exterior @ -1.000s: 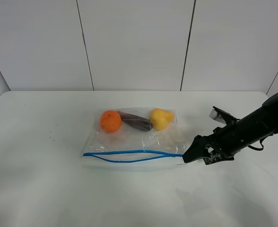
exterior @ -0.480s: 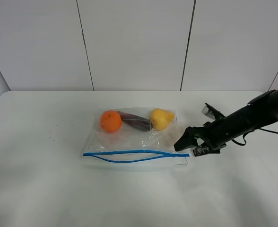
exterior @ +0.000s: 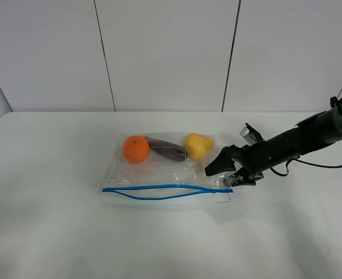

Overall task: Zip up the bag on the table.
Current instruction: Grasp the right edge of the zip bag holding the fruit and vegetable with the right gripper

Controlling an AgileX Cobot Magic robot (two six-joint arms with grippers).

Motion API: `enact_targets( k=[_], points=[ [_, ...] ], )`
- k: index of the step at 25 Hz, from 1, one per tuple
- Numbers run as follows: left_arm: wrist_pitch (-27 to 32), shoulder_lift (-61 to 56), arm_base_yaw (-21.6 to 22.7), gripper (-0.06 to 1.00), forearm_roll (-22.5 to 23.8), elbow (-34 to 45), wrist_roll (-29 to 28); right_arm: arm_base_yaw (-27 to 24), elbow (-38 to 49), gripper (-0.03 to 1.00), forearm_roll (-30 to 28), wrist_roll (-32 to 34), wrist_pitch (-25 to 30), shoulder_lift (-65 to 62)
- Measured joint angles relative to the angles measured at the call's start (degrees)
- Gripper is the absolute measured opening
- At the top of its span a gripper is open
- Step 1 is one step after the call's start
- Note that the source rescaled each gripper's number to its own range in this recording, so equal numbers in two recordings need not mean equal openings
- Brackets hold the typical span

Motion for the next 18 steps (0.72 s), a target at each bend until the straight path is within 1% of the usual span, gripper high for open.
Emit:
enact_targets(
  k=[7, 12, 15, 18],
  points=[
    [0.0, 0.0, 0.0, 1.0, 0.0, 0.0, 0.0, 0.03, 0.0, 0.87, 0.46, 0.0, 1.59, 0.0],
    [0.0, 0.0, 0.0, 1.0, 0.0, 0.0, 0.0, 1.88, -0.05, 0.85, 0.58, 0.0, 1.74, 0.0],
    [0.0, 0.0, 0.0, 1.0, 0.0, 0.0, 0.0, 2.68, -0.05, 0.81, 0.69, 0.0, 1.74, 0.0],
    [0.0, 0.0, 0.0, 1.0, 0.0, 0.0, 0.0, 2.68, -0.05, 0.74, 0.69, 0.0, 1.74, 0.0]
  ],
)
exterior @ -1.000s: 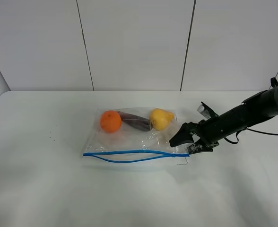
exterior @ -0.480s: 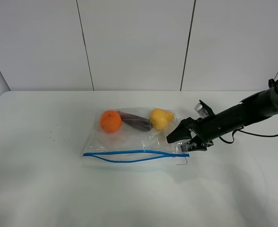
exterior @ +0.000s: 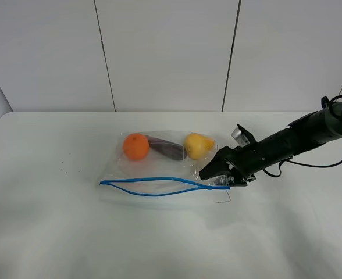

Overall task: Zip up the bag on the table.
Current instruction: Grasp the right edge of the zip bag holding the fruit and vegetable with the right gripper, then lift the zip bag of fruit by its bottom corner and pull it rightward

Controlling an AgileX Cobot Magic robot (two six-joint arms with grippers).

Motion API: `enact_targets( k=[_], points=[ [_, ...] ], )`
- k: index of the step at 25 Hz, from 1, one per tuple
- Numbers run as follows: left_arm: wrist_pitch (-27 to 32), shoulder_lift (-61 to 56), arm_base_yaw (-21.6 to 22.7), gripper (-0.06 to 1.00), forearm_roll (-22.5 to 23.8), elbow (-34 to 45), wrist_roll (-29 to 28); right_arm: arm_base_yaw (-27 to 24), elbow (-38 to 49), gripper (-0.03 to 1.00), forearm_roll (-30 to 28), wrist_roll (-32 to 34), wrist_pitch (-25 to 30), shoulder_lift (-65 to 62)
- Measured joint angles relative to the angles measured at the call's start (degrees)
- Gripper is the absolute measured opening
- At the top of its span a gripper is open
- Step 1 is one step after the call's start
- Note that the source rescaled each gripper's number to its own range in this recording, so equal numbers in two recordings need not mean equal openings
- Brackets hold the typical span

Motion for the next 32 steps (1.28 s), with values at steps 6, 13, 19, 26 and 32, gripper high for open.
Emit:
enact_targets(
  k=[6, 13, 19, 26, 32],
  points=[
    [0.0, 0.0, 0.0, 1.0, 0.0, 0.0, 0.0, 0.0, 0.0, 0.45, 0.0, 0.05, 0.0, 0.0],
    [0.0, 0.0, 0.0, 1.0, 0.0, 0.0, 0.0, 0.0, 0.0, 0.12, -0.12, 0.22, 0.61, 0.0],
    [0.0, 0.0, 0.0, 1.0, 0.0, 0.0, 0.0, 0.0, 0.0, 0.0, -0.16, 0.27, 2.82, 0.0],
    [0.0, 0.0, 0.0, 1.0, 0.0, 0.0, 0.0, 0.0, 0.0, 0.0, -0.22, 2.19, 7.56, 0.0],
    [0.0, 0.0, 0.0, 1.0, 0.0, 0.0, 0.0, -0.26, -1.52, 0.0, -0.44, 5.38, 9.63, 0.0]
  ],
)
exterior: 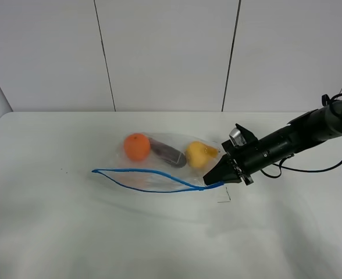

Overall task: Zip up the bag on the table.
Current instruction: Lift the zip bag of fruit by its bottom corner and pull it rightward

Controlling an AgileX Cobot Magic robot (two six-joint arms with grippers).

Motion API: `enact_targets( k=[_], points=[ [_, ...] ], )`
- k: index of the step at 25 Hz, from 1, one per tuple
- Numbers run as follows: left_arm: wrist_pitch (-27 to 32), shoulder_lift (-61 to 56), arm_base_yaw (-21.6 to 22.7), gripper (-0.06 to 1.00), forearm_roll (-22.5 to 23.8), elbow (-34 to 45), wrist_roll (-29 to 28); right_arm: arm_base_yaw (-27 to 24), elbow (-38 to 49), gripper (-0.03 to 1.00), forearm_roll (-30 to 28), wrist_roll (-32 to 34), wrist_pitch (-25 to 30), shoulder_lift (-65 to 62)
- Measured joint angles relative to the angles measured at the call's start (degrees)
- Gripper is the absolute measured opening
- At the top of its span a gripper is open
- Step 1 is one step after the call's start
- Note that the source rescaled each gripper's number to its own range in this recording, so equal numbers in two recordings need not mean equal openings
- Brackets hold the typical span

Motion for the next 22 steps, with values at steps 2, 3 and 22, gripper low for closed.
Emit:
enact_targets(
  k=[2, 3, 22],
  points=[
    [0.0, 0.0, 0.0, 1.0, 0.0, 0.0, 0.0, -0.38, -1.54, 0.0, 0.0, 2.25, 0.5, 0.0],
    [0.0, 0.0, 0.0, 1.0, 0.0, 0.0, 0.0, -0.59, -2.29, 0.0, -0.05, 3.27, 0.5, 0.0],
    [0.0, 0.0, 0.0, 1.0, 0.0, 0.0, 0.0, -0.59, -7.34, 0.0, -0.68, 10.08, 0.54, -3.81]
  ],
)
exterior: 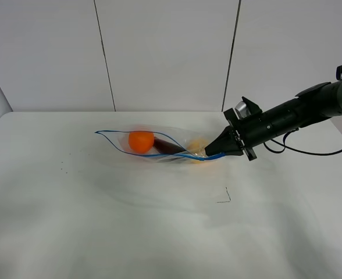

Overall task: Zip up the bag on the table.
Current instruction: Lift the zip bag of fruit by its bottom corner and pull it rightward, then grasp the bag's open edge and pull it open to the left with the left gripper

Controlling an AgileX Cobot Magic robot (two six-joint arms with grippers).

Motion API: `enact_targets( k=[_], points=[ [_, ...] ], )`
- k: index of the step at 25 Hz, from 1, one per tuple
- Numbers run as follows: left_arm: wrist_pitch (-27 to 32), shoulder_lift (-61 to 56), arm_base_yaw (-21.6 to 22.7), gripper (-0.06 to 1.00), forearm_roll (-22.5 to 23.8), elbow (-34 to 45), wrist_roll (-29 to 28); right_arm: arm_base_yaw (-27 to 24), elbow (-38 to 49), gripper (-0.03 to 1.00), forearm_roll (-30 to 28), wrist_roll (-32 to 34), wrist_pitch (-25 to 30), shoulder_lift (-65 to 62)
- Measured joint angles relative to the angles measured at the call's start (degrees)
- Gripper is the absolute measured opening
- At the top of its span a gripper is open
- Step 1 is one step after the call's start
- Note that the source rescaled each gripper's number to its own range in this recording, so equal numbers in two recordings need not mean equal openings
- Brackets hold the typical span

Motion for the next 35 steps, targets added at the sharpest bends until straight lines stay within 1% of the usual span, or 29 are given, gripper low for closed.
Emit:
enact_targets(
  k=[16, 18, 21, 23, 28, 30, 32, 35],
  points=[
    [0.0, 0.0, 0.0, 1.0, 0.65, 0.0, 0.0, 0.0, 0.0, 0.0, -0.27, 0.0, 0.0, -0.36],
    [-0.45, 0.0, 0.0, 1.0, -0.3, -0.4, 0.0, 0.0, 0.0, 0.0, -0.32, 0.0, 0.0, -0.36],
    [-3.21, 3.77, 0.0, 1.0, -4.68, -3.09, 0.0, 0.0, 0.0, 0.0, -0.84, 0.0, 0.0, -0.36],
    [-4.94, 8.64, 0.0, 1.0, -6.47, -5.72, 2.16, 0.0, 0.0, 0.0, -1.04, 0.0, 0.0, -0.36],
    [-10.54, 23.86, 0.0, 1.0, -7.18, -15.62, 14.86, 0.0, 0.0, 0.0, -1.11, 0.0, 0.0, -0.36],
    [-12.54, 29.51, 0.0, 1.0, -7.35, -20.22, 18.25, 0.0, 0.0, 0.0, -1.11, 0.0, 0.0, -0.36],
    [-14.08, 34.58, -0.47, 1.0, -7.83, -24.65, 19.94, 0.0, 0.0, 0.0, -1.11, 0.0, 0.0, -0.36],
    [-16.27, 41.1, -3.04, 1.0, -8.3, -28.6, 22.64, 0.0, 0.0, 0.0, -1.11, 0.0, 0.0, -0.36]
  ],
)
